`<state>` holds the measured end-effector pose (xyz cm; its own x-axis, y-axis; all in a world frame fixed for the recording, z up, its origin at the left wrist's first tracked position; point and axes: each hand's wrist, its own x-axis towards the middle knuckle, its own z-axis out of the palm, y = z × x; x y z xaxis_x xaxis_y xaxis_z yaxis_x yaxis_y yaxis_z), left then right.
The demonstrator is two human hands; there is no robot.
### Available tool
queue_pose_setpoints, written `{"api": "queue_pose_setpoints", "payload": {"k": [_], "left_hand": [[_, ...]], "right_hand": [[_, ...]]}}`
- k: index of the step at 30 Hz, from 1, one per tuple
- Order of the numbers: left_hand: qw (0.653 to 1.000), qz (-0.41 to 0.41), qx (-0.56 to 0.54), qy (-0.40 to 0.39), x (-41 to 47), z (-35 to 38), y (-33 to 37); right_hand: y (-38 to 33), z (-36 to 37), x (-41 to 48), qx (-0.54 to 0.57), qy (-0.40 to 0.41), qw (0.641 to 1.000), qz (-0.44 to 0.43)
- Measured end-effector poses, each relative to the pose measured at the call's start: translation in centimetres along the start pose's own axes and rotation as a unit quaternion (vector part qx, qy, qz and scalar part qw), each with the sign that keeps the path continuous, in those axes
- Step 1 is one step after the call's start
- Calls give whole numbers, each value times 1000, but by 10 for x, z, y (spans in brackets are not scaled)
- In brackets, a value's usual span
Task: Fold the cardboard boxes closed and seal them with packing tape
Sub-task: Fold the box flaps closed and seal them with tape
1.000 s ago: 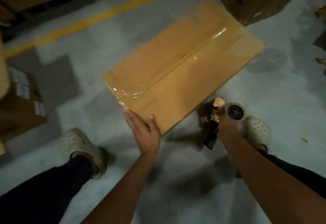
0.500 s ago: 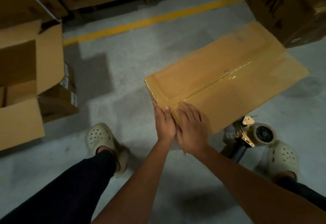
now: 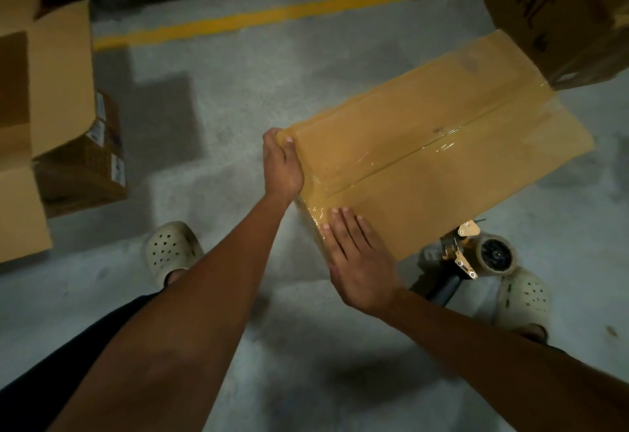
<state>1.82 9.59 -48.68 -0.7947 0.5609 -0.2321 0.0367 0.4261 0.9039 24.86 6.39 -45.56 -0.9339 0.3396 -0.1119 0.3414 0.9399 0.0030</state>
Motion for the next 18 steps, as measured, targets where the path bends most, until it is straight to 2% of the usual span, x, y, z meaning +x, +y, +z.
{"api": "queue_pose_setpoints", "payload": {"k": [3, 5, 8, 11, 13, 15, 18], "left_hand": [[1000, -3, -2, -20, 4, -4, -3], [1000, -3, -16, -23, 5, -5, -3], [1000, -6, -28, 2, 3, -3, -2], [1000, 10, -13, 26, -4, 2, 3], [995, 24, 75, 59, -10, 5, 9], [970, 35, 220, 97, -15, 5, 14], [913, 97, 394, 45, -26, 4, 22]], "right_hand": [[12, 0, 1, -40, -25, 994, -96], [12, 1, 1, -39, -19, 995, -95], [3, 3, -1, -18, 10, 1000, -22], [-5, -2, -2, 32, 31, 992, 118], [-8, -7, -1, 53, 17, 983, 175], [-10, -11, -1, 66, 2, 980, 190], [-7, -15, 1, 99, 22, 975, 198]]}}
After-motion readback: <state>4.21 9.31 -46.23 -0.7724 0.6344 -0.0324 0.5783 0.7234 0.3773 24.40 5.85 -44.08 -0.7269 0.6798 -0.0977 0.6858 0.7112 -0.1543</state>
